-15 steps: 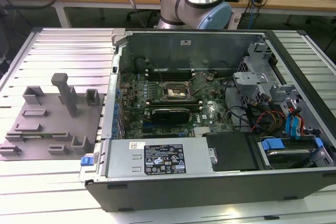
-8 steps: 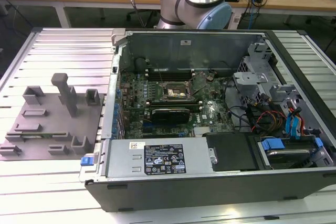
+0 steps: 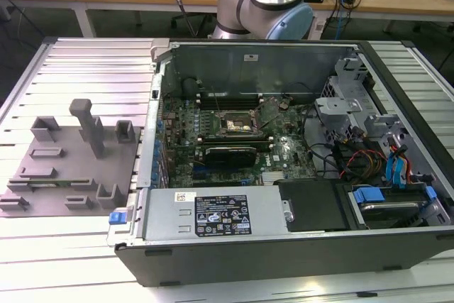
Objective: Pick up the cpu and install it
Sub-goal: 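Pick up the cpu and move it towards the insertion slot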
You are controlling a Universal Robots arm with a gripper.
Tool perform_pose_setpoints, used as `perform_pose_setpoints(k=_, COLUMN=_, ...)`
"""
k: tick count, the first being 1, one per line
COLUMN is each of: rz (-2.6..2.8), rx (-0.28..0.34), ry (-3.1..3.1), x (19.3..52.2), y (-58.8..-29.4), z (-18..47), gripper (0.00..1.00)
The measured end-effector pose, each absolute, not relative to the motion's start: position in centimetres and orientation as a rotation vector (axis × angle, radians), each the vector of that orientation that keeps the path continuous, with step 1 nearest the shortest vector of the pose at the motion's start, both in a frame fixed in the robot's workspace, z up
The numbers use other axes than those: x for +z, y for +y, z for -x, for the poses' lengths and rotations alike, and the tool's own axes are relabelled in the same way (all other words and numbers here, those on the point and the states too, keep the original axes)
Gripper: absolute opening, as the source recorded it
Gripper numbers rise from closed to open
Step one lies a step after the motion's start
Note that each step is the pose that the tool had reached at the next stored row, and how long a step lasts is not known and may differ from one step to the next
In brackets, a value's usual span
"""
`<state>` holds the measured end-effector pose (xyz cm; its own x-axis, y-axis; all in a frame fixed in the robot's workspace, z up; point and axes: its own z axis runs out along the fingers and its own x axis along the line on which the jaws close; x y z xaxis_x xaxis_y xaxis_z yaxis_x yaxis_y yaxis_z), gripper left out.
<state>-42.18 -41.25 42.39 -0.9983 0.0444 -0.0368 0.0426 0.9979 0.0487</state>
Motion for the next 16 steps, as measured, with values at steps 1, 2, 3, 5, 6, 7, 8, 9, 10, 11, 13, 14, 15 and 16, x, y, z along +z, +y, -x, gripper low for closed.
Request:
perform_pose_setpoints(k=1, rz=-0.068, rx=0.074, ry=3.102, x=42.4, y=-41.2, z=42.2, gripper=0.54)
perform_pose_setpoints(k=2, rz=-0.068, rx=0.074, ry=3.102, x=42.4, y=-41.2, z=42.1, gripper=0.54)
perform_pose_setpoints(k=3, rz=-0.068, rx=0.074, ry=3.102, x=42.4, y=-41.3, z=41.9, gripper=0.54)
perform_pose_setpoints(k=5, rz=-0.068, rx=0.074, ry=3.102, x=42.4, y=-41.2, z=41.3, gripper=0.54)
perform_pose_setpoints(k=6, rz=-0.068, rx=0.074, ry=3.102, x=42.4, y=-41.2, z=41.0, gripper=0.54)
perform_pose_setpoints(k=7, rz=-0.068, rx=0.074, ry=3.102, x=42.4, y=-41.2, z=39.5, gripper=0.54)
perform_pose_setpoints(k=8, rz=-0.068, rx=0.074, ry=3.102, x=42.4, y=-41.2, z=39.1, gripper=0.54)
perform_pose_setpoints(k=9, rz=-0.068, rx=0.074, ry=3.102, x=42.4, y=-41.3, z=38.8, gripper=0.54)
perform_pose_setpoints(k=10, rz=-0.068, rx=0.074, ry=3.102, x=42.4, y=-41.3, z=38.2, gripper=0.54)
perform_pose_setpoints(k=11, rz=-0.068, rx=0.074, ry=3.102, x=42.4, y=-41.2, z=37.8, gripper=0.54)
perform_pose_setpoints(k=13, rz=-0.068, rx=0.074, ry=3.103, x=42.4, y=-41.2, z=37.0, gripper=0.54)
perform_pose_setpoints(k=14, rz=-0.068, rx=0.074, ry=3.103, x=42.4, y=-41.2, z=36.5, gripper=0.54)
perform_pose_setpoints(k=15, rz=-0.068, rx=0.074, ry=3.103, x=42.4, y=-41.3, z=35.9, gripper=0.54)
perform_pose_setpoints(k=16, rz=-0.068, rx=0.074, ry=3.103, x=42.4, y=-41.3, z=35.4, gripper=0.54)
